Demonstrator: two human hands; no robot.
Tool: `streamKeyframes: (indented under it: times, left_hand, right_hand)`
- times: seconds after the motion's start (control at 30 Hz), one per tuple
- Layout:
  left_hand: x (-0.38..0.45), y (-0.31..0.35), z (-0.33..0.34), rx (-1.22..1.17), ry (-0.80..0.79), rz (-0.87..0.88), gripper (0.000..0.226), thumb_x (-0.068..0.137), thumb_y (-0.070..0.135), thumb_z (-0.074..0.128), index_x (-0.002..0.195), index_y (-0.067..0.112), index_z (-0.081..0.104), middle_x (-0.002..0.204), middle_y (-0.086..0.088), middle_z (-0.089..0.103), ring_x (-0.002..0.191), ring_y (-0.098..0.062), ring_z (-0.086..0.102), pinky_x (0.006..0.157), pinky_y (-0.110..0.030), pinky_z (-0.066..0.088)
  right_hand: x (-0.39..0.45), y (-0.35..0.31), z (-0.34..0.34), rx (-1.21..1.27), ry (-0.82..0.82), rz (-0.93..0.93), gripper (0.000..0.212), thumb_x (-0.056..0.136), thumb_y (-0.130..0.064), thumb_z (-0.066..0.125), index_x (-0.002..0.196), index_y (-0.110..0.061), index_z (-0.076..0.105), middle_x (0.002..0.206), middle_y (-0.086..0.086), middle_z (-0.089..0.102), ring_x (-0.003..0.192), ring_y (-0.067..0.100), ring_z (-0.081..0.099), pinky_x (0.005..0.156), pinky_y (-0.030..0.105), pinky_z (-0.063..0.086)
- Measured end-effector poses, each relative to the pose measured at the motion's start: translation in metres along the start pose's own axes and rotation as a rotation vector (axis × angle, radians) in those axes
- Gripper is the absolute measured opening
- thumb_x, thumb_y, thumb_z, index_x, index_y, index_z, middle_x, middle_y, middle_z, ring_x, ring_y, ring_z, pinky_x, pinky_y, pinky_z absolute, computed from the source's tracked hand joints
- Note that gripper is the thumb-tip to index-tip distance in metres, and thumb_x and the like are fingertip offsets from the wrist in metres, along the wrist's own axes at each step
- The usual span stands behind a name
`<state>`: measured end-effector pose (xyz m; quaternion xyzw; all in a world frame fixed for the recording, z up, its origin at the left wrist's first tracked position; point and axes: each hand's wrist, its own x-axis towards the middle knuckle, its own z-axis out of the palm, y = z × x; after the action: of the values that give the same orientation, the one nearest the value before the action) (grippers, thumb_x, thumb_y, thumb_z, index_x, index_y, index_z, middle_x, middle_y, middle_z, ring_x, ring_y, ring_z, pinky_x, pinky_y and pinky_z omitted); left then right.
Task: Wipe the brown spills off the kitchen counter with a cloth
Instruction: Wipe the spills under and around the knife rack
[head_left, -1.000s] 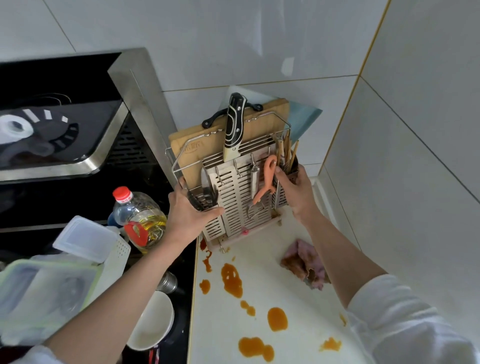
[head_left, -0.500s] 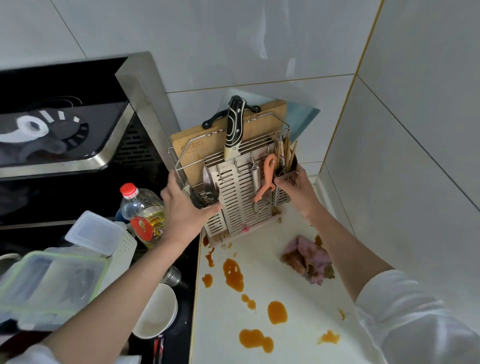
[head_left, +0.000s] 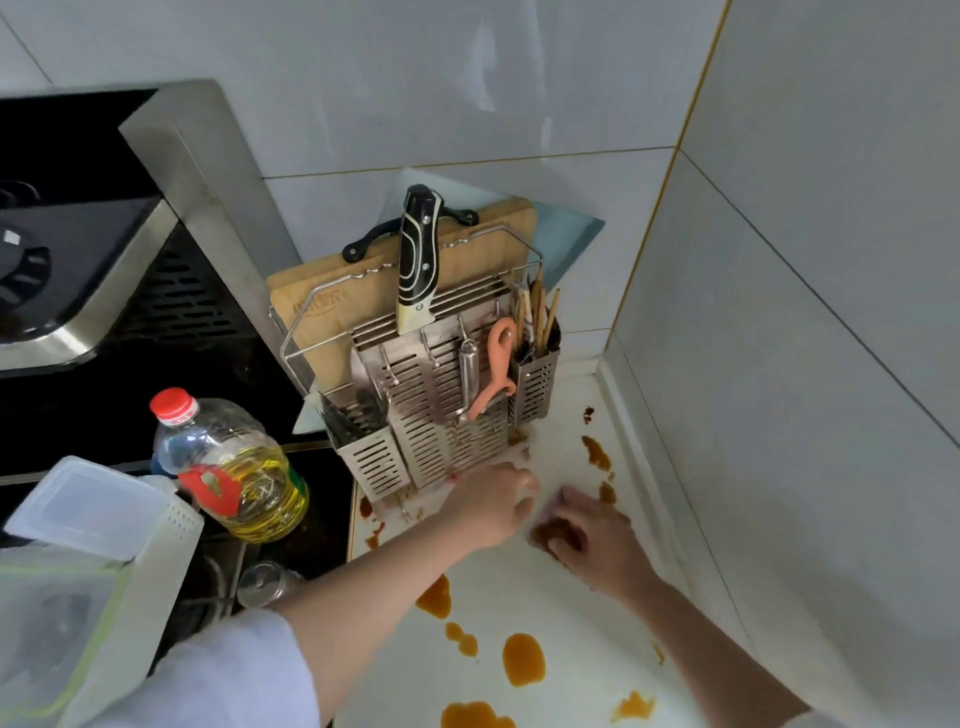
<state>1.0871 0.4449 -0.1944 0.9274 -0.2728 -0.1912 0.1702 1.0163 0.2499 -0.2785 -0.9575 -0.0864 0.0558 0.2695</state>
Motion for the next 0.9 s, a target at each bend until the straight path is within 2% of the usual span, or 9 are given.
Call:
streamKeyframes:
  times: [0.13,0.23,0.37,0.47,0.53,0.63,0.73,0.8,0.9]
  left_hand:
    - [0.027,-0.021,0.037,0.056,-0.164,-0.077,0.047,0.098,0.030,0.053,0.144,0.025,0.046,0.146,-0.002,0.047,0.132,-0.022,0.047,0.106,-0.039,0.043]
    - [0.038,-0.035,0.053,0.129,-0.161,-0.068,0.053,0.097,0.028,0.056,0.148,0.024,0.040,0.154,-0.001,0.038,0.143,-0.023,0.031,0.114,-0.037,0.034]
    - [0.048,-0.040,0.062,0.282,-0.166,-0.031,0.060,0.096,0.036,0.058,0.150,0.022,0.036,0.161,-0.007,0.022,0.147,-0.030,0.022,0.115,-0.043,0.033]
    - [0.051,-0.042,0.067,0.248,-0.218,-0.064,0.063,0.094,0.033,0.061,0.150,0.024,0.034,0.163,-0.011,0.016,0.150,-0.033,0.017,0.117,-0.047,0.031]
    - [0.053,-0.042,0.065,0.229,-0.227,-0.068,0.066,0.094,0.032,0.063,0.151,0.025,0.030,0.163,-0.012,0.016,0.150,-0.034,0.018,0.116,-0.047,0.032]
    - [0.058,-0.041,0.063,0.245,-0.241,-0.043,0.073,0.095,0.031,0.063,0.155,0.029,0.022,0.163,-0.014,0.016,0.149,-0.035,0.020,0.115,-0.048,0.033]
    - [0.063,-0.042,0.065,0.268,-0.275,-0.031,0.074,0.096,0.032,0.061,0.156,0.029,0.019,0.164,-0.017,0.011,0.150,-0.036,0.017,0.116,-0.050,0.032]
    - [0.064,-0.045,0.066,0.290,-0.305,-0.018,0.075,0.096,0.032,0.060,0.157,0.028,0.016,0.164,-0.019,0.008,0.150,-0.037,0.014,0.117,-0.051,0.031]
    - [0.066,-0.051,0.061,0.296,-0.330,0.023,0.077,0.096,0.029,0.062,0.157,0.028,0.015,0.164,-0.020,0.007,0.150,-0.038,0.014,0.118,-0.051,0.029]
  right_hand:
    - [0.004,0.029,0.037,-0.154,0.010,0.019,0.044,0.086,-0.031,0.067,0.129,-0.034,0.059,0.146,-0.008,0.049,0.133,0.017,0.047,0.109,0.035,0.041]
    - [0.021,0.044,0.027,-0.061,0.240,0.133,0.038,0.090,-0.027,0.063,0.126,-0.037,0.059,0.136,-0.012,0.050,0.120,0.013,0.053,0.097,0.034,0.048]
    - [0.044,0.049,0.020,-0.055,0.497,0.268,0.029,0.087,-0.027,0.068,0.115,-0.024,0.070,0.126,0.003,0.058,0.119,0.018,0.053,0.101,0.034,0.049]
    - [0.035,0.032,0.029,-0.214,0.440,0.137,0.028,0.088,-0.034,0.052,0.101,-0.027,0.076,0.106,-0.006,0.071,0.111,0.022,0.059,0.100,0.039,0.040]
    - [0.026,0.038,0.036,-0.238,0.348,0.036,0.033,0.086,-0.029,0.048,0.107,-0.026,0.074,0.116,-0.005,0.070,0.117,0.022,0.056,0.105,0.039,0.034]
    - [0.062,0.074,0.019,-0.290,0.160,0.090,0.057,0.083,-0.028,0.038,0.137,-0.022,0.055,0.147,0.004,0.050,0.138,0.029,0.041,0.113,0.042,0.024]
    - [0.137,0.091,0.004,-0.195,0.030,0.233,0.070,0.090,-0.039,0.013,0.155,-0.018,0.023,0.163,0.011,0.014,0.151,0.032,0.006,0.122,0.040,-0.001]
    - [0.158,0.086,0.015,-0.209,0.057,0.304,0.062,0.098,-0.036,0.021,0.157,-0.020,0.012,0.165,0.008,0.000,0.151,0.028,-0.007,0.119,0.038,-0.012]
    - [0.121,0.078,0.029,-0.111,0.103,0.172,0.056,0.099,-0.021,0.047,0.152,-0.029,0.029,0.162,-0.002,0.012,0.151,0.022,0.006,0.121,0.035,-0.005]
